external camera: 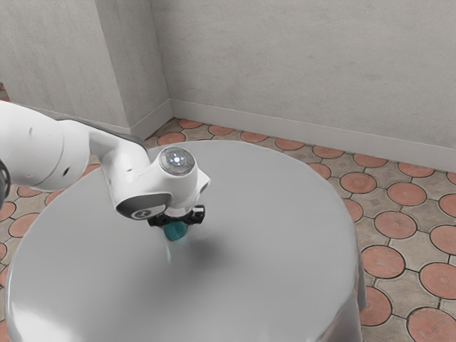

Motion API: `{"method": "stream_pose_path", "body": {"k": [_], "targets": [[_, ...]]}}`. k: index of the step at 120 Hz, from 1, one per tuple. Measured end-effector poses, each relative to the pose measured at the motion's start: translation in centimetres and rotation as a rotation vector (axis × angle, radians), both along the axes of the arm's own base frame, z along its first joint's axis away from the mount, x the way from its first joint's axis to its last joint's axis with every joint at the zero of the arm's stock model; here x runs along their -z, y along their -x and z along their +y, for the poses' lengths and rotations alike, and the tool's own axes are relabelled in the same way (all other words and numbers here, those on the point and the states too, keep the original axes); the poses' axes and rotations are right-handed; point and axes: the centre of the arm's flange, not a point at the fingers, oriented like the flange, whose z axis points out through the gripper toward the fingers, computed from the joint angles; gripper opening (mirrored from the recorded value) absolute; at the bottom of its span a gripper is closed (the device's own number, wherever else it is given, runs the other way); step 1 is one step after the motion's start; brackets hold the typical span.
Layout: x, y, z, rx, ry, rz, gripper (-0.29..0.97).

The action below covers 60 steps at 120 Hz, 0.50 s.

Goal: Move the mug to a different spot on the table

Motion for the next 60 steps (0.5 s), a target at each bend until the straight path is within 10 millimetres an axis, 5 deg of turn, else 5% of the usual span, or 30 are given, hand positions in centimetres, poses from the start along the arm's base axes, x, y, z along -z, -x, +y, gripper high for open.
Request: {"method": "stream_pose_path", "body": {"k": [38, 60], "targets": [[-1.5, 2.6, -1.0, -0.039, 0.061, 0.008, 0.49], [-6.0, 4.9, -3.8, -0.008, 0.116, -0.03, 0.56]]}}
